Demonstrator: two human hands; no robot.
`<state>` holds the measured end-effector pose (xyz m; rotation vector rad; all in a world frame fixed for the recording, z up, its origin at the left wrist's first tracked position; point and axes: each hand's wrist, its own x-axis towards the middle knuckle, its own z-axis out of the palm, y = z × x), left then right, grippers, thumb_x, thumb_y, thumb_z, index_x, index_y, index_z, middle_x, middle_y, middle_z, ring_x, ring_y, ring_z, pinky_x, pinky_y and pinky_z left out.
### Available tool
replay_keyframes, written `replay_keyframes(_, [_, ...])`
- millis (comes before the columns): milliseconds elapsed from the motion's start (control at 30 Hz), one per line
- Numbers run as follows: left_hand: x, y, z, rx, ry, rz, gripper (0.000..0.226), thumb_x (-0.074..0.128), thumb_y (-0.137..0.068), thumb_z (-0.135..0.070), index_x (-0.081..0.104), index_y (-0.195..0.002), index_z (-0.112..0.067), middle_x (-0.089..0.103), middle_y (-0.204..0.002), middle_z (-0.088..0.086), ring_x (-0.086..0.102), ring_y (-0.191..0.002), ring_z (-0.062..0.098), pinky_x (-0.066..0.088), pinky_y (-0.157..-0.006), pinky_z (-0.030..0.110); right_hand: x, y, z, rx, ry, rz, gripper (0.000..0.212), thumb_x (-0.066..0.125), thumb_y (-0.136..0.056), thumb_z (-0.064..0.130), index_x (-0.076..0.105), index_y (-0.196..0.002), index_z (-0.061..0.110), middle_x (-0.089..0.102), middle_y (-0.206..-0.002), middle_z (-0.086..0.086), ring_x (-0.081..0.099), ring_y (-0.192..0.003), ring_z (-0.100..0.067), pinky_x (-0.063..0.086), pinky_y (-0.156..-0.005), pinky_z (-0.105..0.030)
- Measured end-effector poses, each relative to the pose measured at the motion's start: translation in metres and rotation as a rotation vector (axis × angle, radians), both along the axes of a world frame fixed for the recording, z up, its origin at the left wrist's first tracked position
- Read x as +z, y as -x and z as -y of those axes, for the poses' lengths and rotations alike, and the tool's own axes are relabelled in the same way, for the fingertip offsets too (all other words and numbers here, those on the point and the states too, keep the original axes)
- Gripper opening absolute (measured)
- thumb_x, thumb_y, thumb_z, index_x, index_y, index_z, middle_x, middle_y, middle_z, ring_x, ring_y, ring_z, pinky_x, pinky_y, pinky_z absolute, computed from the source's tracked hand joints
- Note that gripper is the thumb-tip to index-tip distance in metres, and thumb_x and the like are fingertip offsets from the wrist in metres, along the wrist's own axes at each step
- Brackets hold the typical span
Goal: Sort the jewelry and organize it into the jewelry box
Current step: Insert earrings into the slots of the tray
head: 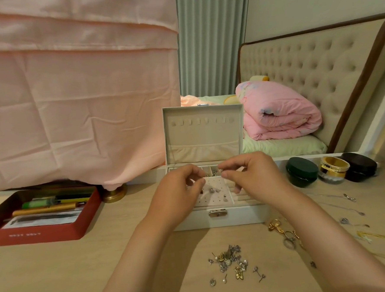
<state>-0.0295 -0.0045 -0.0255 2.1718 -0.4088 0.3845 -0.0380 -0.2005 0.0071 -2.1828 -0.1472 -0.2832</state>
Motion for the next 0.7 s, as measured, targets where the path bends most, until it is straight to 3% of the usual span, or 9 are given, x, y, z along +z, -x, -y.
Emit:
replay_keyframes(133, [-0.008,-0.016,-0.006,0.038,-0.224,0.106,0.012,0.064,-0.092,-0.028,0.072,-0.100,-0.033,0.065,-0.105,-0.015,0.051,-0.104,0.008,0.037,-0.089,0.025,-0.011,-0.026,-0.004,-0.037,0.115,-0.009,0.015,0.079,-0.085,0.022,0.078,-0.089,0.037,0.074,-0.090,0.019,0.062,-0.054,0.002,0.056,-0.070,-0.027])
replay_keyframes(233, [-0.017,-0.024,-0.010,0.038,-0.350,0.132,0.014,0.064,-0.092,-0.034,0.073,-0.103,-0.035,0.065,-0.109,-0.012,0.049,-0.108,0.016,0.040,-0.095,0.035,-0.018,-0.037,-0.012,-0.041,0.216,-0.034,0.011,0.081,-0.083,0.026,0.080,-0.089,0.035,0.075,-0.088,0.018,0.057,-0.052,0.009,0.053,-0.071,-0.026])
replay_keyframes(333, [-0.022,-0.028,-0.014,0.052,-0.361,0.139,0.016,0.063,-0.091,-0.040,0.073,-0.104,-0.036,0.065,-0.110,-0.014,0.048,-0.108,0.015,0.039,-0.096,0.037,-0.021,-0.041,-0.020,-0.045,0.306,-0.046,0.008,0.080,-0.082,0.028,0.081,-0.088,0.034,0.075,-0.085,0.017,0.053,-0.047,0.014,0.045,-0.063,-0.021])
replay_keyframes(467, [-0.024,-0.028,-0.011,0.034,-0.386,0.139,0.021,0.058,-0.093,-0.039,0.072,-0.108,-0.036,0.064,-0.113,-0.013,0.048,-0.112,0.016,0.039,-0.098,0.038,-0.021,-0.042,-0.024,-0.063,0.398,-0.024,0.006,0.079,-0.084,0.032,0.080,-0.088,0.037,0.075,-0.089,0.020,0.056,-0.054,0.011,0.046,-0.065,-0.021])
replay_keyframes(600, [-0.026,-0.029,-0.011,0.038,-0.408,0.138,0.022,0.056,-0.094,-0.041,0.071,-0.109,-0.038,0.063,-0.113,-0.013,0.047,-0.113,0.014,0.037,-0.097,0.035,-0.020,-0.041,-0.022,-0.059,0.435,-0.016,0.005,0.078,-0.085,0.032,0.080,-0.088,0.036,0.067,-0.074,0.021,0.050,-0.050,0.022,0.041,-0.057,-0.018])
replay_keyframes(700, [-0.026,-0.029,-0.010,0.042,-0.422,0.141,0.022,0.055,-0.094,-0.040,0.071,-0.109,-0.037,0.063,-0.111,-0.013,0.046,-0.112,0.014,0.037,-0.096,0.035,-0.022,-0.041,-0.023,-0.081,0.463,-0.002,0.003,0.079,-0.084,0.035,0.079,-0.086,0.037,0.071,-0.081,0.021,0.062,-0.069,0.007,0.049,-0.070,-0.025])
